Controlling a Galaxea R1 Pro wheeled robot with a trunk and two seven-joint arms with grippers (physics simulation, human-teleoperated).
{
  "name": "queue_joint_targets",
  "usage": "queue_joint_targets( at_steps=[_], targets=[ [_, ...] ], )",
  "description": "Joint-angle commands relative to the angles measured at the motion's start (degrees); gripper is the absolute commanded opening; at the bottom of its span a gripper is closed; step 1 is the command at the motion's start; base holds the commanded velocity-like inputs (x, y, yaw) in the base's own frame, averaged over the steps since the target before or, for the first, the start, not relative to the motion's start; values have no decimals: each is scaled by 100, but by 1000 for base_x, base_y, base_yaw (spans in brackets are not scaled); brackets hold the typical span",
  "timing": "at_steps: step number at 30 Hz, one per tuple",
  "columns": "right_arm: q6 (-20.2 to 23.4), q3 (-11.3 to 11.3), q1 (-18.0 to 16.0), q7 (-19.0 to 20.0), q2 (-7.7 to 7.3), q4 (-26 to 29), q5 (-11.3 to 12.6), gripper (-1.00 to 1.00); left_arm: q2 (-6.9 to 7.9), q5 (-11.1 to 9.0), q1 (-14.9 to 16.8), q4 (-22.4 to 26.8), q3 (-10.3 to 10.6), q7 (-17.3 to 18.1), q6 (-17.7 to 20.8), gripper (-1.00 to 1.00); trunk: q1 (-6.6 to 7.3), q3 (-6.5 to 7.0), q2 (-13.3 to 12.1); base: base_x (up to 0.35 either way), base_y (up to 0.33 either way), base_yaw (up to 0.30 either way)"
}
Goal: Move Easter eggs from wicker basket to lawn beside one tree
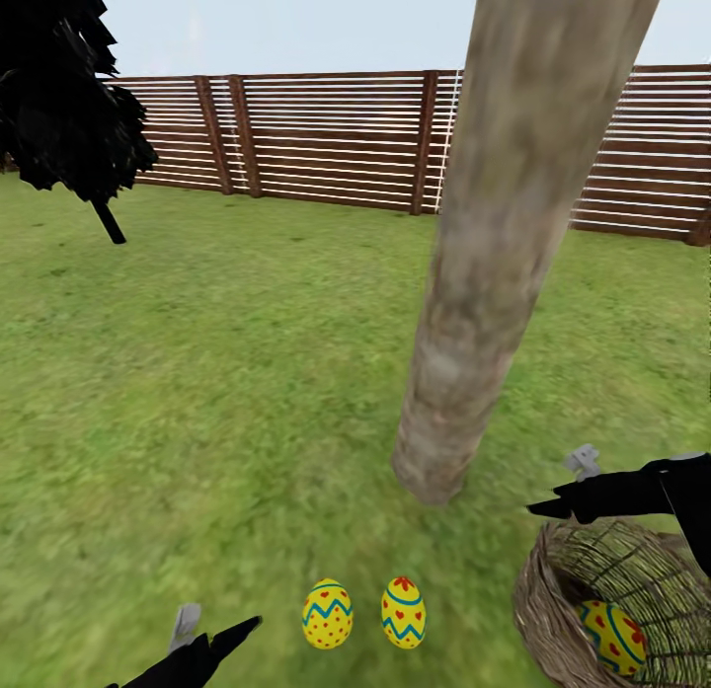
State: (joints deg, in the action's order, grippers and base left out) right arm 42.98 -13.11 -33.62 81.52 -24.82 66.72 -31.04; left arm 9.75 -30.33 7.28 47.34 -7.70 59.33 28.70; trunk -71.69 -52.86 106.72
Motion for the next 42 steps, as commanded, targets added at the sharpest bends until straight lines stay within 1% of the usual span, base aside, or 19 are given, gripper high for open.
queue_joint_targets(
  at_steps=[1,16,22,26,29,31,33,35,36,37,38,41,42],
  targets=[
    [53,-8,-5,49,3,-2,-47,100,1,-25,1,3,-3,8,50,100,1,-5,2,0,-294,0],
    [45,-8,0,49,20,-76,-67,100,1,-25,1,3,-3,8,48,100,1,-5,2,0,-294,0],
    [33,0,61,44,46,-139,-77,100,1,-25,1,3,-3,8,48,100,1,-5,2,0,-294,0],
    [3,5,86,37,90,-287,-86,100,1,-25,1,3,-3,8,48,100,1,-5,2,0,-294,0],
    [-23,8,90,6,134,-503,-92,100,1,-25,1,3,-3,8,50,100,1,-5,2,0,-294,0],
    [-38,11,94,-43,188,-666,-107,100,1,-25,1,3,-3,8,49,100,1,-5,2,0,-294,0],
    [-93,15,96,-145,265,-848,-182,100,-1,-25,1,3,-3,8,48,100,1,-5,2,0,-294,0],
    [-216,17,95,-280,356,-1023,-323,100,0,-25,1,3,-3,8,49,100,1,-5,2,0,-294,0],
    [-326,17,96,-373,432,-1146,-422,100,0,-25,1,3,-3,8,49,100,1,-5,2,0,-294,0],
    [-384,18,95,-417,475,-1212,-466,100,0,-25,1,3,-3,8,49,100,1,-5,2,0,-294,0],
    [-506,15,96,-513,559,-1355,-542,100,-3,-25,1,3,-3,8,48,100,1,-5,2,0,-294,0],
    [-735,16,96,-766,711,-1651,-644,100,-1,-29,1,3,-3,8,48,100,1,-5,2,0,-282,0],
    [-830,17,98,-942,779,-1791,-669,100,0,-33,1,3,-3,8,48,100,1,-5,2,0,-202,0]
  ],
)
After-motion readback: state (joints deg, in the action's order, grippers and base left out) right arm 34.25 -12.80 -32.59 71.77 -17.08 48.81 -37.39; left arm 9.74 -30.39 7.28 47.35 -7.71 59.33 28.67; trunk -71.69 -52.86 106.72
